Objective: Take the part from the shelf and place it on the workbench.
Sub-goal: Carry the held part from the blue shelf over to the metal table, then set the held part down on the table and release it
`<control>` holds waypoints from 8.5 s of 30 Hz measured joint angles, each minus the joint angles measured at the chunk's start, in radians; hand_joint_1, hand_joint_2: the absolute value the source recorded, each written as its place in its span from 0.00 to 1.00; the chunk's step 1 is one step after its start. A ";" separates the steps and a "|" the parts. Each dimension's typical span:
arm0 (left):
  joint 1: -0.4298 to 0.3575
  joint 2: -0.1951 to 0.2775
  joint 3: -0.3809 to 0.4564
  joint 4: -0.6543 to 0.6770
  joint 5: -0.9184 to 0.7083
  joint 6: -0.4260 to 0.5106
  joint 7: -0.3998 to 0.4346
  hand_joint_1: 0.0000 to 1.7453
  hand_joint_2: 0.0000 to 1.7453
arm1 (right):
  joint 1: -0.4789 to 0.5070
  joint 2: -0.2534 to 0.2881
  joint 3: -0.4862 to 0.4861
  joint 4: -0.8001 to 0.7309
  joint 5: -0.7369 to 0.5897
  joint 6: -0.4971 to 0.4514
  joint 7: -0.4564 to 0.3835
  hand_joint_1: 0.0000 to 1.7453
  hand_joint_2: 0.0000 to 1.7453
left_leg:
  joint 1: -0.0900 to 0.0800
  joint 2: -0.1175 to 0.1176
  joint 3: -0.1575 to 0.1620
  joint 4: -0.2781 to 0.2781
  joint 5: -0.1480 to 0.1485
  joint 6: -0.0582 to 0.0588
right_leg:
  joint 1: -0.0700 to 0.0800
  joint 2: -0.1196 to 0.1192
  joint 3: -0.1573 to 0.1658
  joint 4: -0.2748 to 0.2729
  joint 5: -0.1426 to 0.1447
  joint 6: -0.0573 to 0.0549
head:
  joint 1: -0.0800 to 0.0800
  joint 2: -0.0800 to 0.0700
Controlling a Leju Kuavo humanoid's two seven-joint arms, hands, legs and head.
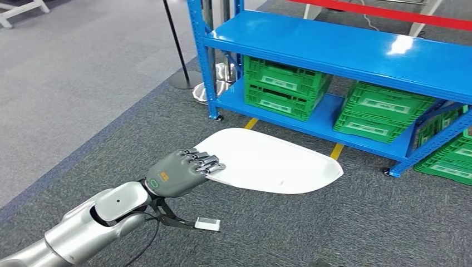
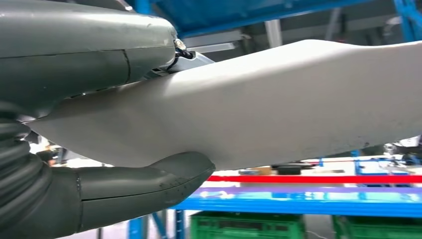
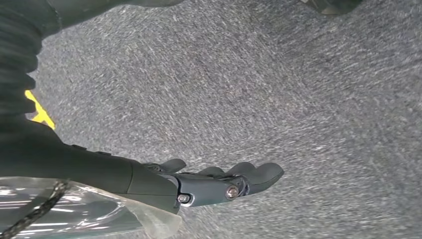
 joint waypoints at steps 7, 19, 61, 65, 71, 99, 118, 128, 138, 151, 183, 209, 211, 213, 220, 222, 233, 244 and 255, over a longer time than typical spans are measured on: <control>0.008 0.006 0.003 -0.009 -0.008 0.002 0.002 1.00 1.00 | 0.000 0.003 0.000 0.000 -0.001 -0.006 -0.002 0.00 1.00 | 0.003 -0.056 0.005 -0.023 0.012 0.040 | 0.000 0.067 -0.105 0.211 -0.110 0.016 | 0.007 0.000; -0.009 0.013 0.017 -0.014 0.016 -0.013 0.000 1.00 1.00 | -0.006 0.003 0.001 -0.001 0.000 -0.006 -0.002 0.00 1.00 | -0.003 -0.115 -0.022 0.021 -0.010 0.006 | -0.002 0.110 -0.020 -0.010 0.029 -0.022 | 0.000 0.000; -0.003 0.027 0.025 -0.025 0.026 -0.013 -0.009 1.00 1.00 | -0.003 0.003 0.003 -0.005 0.022 -0.029 0.001 0.00 1.00 | -0.012 0.042 -0.014 -0.003 0.015 0.016 | 0.007 -0.029 0.012 -0.006 -0.003 -0.010 | -0.010 0.000; 0.000 0.027 0.025 -0.029 0.020 -0.011 -0.007 1.00 1.00 | -0.007 0.003 0.004 -0.007 0.022 -0.035 -0.001 0.00 1.00 | -0.005 -0.011 -0.011 -0.023 0.026 0.038 | 0.004 -0.003 0.002 0.024 -0.036 0.008 | -0.008 0.000; 0.009 0.025 0.024 -0.030 0.013 -0.005 -0.003 1.00 1.00 | 0.003 0.001 0.004 -0.008 0.023 -0.049 -0.002 0.00 1.00 | -0.001 -0.098 -0.008 -0.024 0.027 0.048 | 0.002 0.077 -0.131 0.251 -0.093 0.011 | -0.001 0.000; 0.066 0.052 0.052 -0.044 -0.010 0.016 0.045 1.00 1.00 | 0.055 -0.027 0.000 -0.006 0.025 -0.109 -0.014 0.00 1.00 | -0.003 -0.065 -0.008 -0.028 0.029 0.052 | 0.004 0.073 -0.096 0.234 -0.128 0.014 | -0.008 0.000; 0.072 0.085 0.077 -0.043 0.002 0.027 0.045 1.00 1.00 | 0.073 -0.042 -0.005 -0.002 0.035 -0.149 -0.040 0.00 1.00 | 0.011 -0.040 -0.104 0.191 -0.044 -0.004 | 0.010 0.010 0.001 -0.006 0.010 -0.029 | -0.020 0.000; 0.080 0.138 0.119 -0.053 0.001 0.022 0.047 1.00 1.00 | 0.086 -0.040 -0.005 0.002 0.034 -0.149 -0.055 0.00 1.00 | -0.006 -0.030 0.001 -0.026 0.014 0.050 | 0.011 0.045 -0.046 0.130 -0.086 0.008 | -0.011 0.000; 0.031 0.102 0.115 -0.043 -0.013 -0.027 0.061 1.00 1.00 | 0.078 -0.049 -0.027 0.006 0.012 -0.146 -0.087 0.00 1.00 | 0.006 -0.173 -0.010 0.000 0.002 0.021 | -0.001 0.154 -0.035 0.007 0.027 0.005 | -0.006 0.000; 0.046 0.091 0.119 -0.033 -0.045 -0.014 0.102 1.00 1.00 | 0.073 -0.068 -0.046 0.006 0.008 -0.126 -0.071 0.00 1.00 | -0.017 0.027 -0.026 0.034 0.006 0.031 | 0.022 -0.010 0.005 -0.004 0.002 -0.026 | -0.018 0.000; 0.010 0.041 0.109 -0.002 -0.039 -0.013 0.087 1.00 1.00 | 0.086 -0.079 -0.077 0.008 -0.018 -0.127 -0.069 0.00 1.00 | -0.013 0.019 -0.013 0.008 0.003 0.028 | 0.017 -0.021 0.011 -0.005 -0.005 -0.012 | -0.018 0.000; -0.007 0.020 0.094 0.036 -0.029 -0.009 0.080 1.00 1.00 | 0.102 -0.087 -0.105 0.011 -0.035 -0.126 -0.070 0.00 1.00 | 0.011 -0.050 -0.137 0.254 -0.082 -0.002 | 0.001 0.032 -0.002 0.001 -0.002 -0.020 | -0.022 0.000; -0.008 0.020 0.094 0.037 -0.029 -0.009 0.080 1.00 1.00 | 0.100 -0.086 -0.105 0.011 -0.035 -0.126 -0.071 0.00 1.00 | 0.002 -0.013 -0.071 0.123 -0.016 0.013 | 0.004 0.007 0.011 0.000 -0.012 -0.017 | -0.021 0.000; -0.013 0.020 0.095 0.037 -0.029 -0.009 0.080 1.00 1.00 | 0.098 -0.086 -0.105 0.011 -0.036 -0.125 -0.073 0.00 1.00 | -0.015 0.035 -0.025 0.026 0.007 0.030 | 0.009 -0.017 0.019 -0.002 -0.019 -0.010 | -0.021 0.000; -0.027 0.012 0.094 0.038 -0.034 -0.009 0.080 1.00 1.00 | 0.088 -0.084 -0.110 0.010 -0.037 -0.123 -0.081 0.00 1.00 | -0.006 -0.029 -0.004 -0.016 0.008 0.057 | 0.009 0.048 -0.032 0.125 -0.097 0.023 | -0.011 0.000; -0.030 0.007 0.091 0.040 -0.036 -0.010 0.079 1.00 1.00 | 0.089 -0.085 -0.116 0.010 -0.037 -0.122 -0.080 0.00 1.00 | -0.005 -0.059 -0.004 -0.015 0.007 0.060 | 0.008 0.072 -0.107 0.249 -0.132 0.026 | -0.010 0.000; -0.030 0.001 0.082 0.045 -0.038 -0.008 0.078 1.00 1.00 | 0.085 -0.087 -0.132 0.011 -0.037 -0.124 -0.071 0.00 1.00 | -0.006 -0.139 -0.006 0.001 -0.005 0.060 | 0.001 0.124 -0.035 -0.004 0.027 0.015 | -0.009 0.000; -0.032 -0.014 0.071 0.047 -0.039 -0.005 0.078 1.00 1.00 | 0.086 -0.089 -0.149 0.011 -0.036 -0.124 -0.076 0.00 1.00 | -0.004 -0.135 0.001 -0.011 -0.006 0.034 | 0.003 0.128 -0.034 -0.004 0.023 0.004 | -0.008 0.000; -0.032 -0.020 0.069 0.048 -0.044 -0.002 0.078 1.00 1.00 | 0.085 -0.096 -0.154 0.011 -0.027 -0.126 -0.081 0.00 1.00 | -0.007 -0.135 0.000 -0.010 -0.006 0.033 | 0.001 0.127 -0.031 -0.007 0.023 0.005 | -0.008 0.000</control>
